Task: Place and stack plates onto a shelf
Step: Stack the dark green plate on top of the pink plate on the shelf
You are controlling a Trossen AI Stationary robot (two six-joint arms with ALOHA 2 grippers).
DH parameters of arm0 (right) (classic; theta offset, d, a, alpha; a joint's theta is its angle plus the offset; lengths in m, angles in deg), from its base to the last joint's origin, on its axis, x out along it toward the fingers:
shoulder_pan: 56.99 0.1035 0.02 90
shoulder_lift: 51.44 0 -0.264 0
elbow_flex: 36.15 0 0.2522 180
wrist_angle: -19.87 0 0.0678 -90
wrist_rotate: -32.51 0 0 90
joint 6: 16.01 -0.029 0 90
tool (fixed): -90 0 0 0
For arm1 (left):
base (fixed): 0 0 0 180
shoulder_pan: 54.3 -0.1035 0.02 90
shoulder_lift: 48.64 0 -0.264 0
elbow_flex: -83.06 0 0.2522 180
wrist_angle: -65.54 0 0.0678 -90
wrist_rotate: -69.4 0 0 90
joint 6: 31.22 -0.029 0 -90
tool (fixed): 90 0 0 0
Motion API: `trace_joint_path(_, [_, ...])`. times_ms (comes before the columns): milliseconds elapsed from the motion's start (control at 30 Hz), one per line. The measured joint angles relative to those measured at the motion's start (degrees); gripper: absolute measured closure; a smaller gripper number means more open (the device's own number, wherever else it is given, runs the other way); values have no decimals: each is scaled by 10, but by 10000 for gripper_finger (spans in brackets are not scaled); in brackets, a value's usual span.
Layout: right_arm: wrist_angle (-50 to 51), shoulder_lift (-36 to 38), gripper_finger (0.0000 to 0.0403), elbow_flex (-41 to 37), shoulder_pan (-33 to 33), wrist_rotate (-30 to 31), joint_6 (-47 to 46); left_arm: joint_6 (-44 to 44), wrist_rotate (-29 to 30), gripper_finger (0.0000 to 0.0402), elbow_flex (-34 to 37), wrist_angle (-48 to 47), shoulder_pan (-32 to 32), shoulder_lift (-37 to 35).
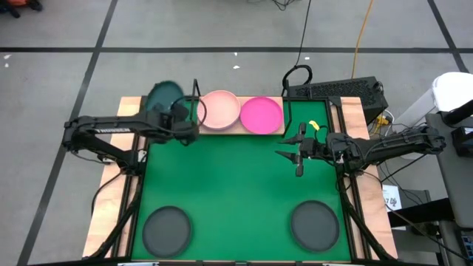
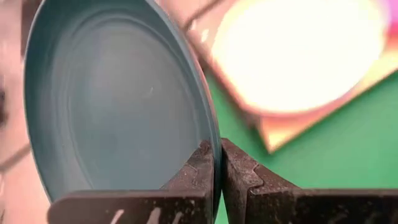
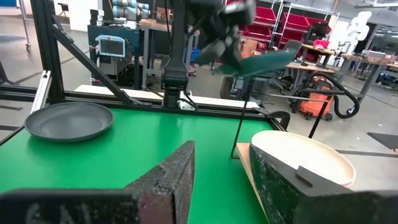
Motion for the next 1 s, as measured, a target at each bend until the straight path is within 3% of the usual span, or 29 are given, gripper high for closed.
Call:
trace_joint_path(100, [-13,0,268,0,0,0,-1,-142,9,391,-27,119,0,-1])
trace_joint_path(233, [-42,0,268,0,0,-1,-1,-351,-56,391,-34,335,-1,0])
trace_joint_path(367, [-47,0,268,0,0,-1,3,-474,-92,391,-35,478,-3,25])
trace_joint_path(500, [-57,8,268,0,0,-1,8,-539,-129,391,-35,548,-19,69])
trace_joint_path(833, [-90,56,268,0,27,-2,28,-605,-216,391,-34,584,-69,208])
trace_joint_path(1000, [-88,61,268,0,32,-2,38,-647,-227,391,-38,635,-70,257])
